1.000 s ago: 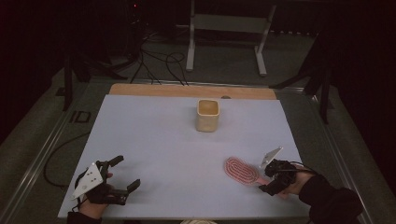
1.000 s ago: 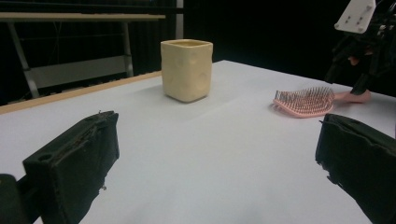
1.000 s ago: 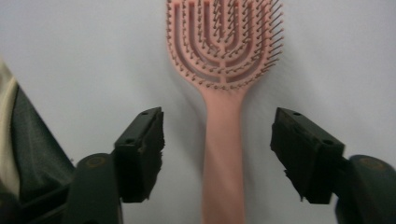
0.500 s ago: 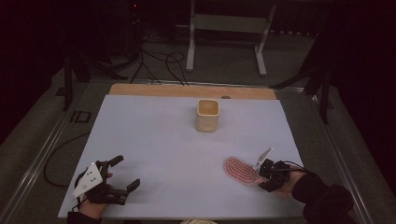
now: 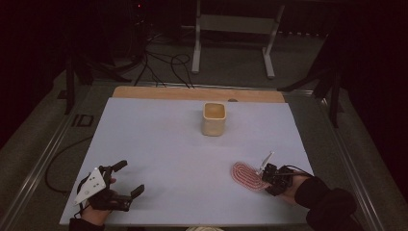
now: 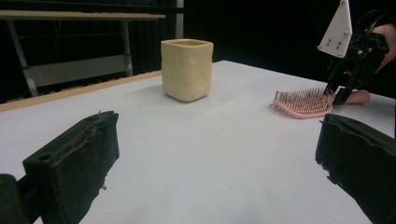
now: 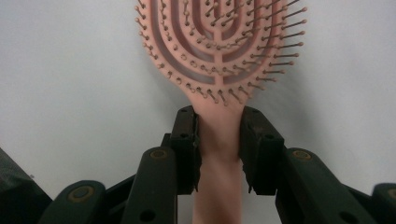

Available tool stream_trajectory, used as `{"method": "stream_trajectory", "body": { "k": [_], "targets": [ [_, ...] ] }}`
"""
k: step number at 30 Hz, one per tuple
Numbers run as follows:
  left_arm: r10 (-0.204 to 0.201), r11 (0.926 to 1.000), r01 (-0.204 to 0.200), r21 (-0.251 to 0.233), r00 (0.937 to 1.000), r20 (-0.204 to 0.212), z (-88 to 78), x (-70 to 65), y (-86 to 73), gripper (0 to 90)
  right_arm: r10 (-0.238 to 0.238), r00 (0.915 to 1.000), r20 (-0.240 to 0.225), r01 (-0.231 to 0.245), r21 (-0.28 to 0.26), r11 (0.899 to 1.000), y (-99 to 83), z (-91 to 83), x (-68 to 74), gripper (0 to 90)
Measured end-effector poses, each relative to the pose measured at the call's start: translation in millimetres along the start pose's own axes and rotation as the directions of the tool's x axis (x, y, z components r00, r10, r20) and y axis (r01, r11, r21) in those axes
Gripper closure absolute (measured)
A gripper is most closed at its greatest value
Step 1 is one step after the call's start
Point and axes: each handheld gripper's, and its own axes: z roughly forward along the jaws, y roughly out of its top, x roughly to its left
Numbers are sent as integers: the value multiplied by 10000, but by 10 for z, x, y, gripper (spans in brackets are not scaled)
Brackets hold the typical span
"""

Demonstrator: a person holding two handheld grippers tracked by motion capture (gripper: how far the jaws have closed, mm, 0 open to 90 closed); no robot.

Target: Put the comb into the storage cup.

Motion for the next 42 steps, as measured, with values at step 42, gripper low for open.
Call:
{"method": "stream_trajectory", "body": {
  "k": [42],
  "targets": [
    [-83, 9999, 83, 59, 10000, 27, 14, 3, -12, 3, 740, 9972, -93, -734, -3014, 9507, 23, -204, 40, 708]
  ]
}}
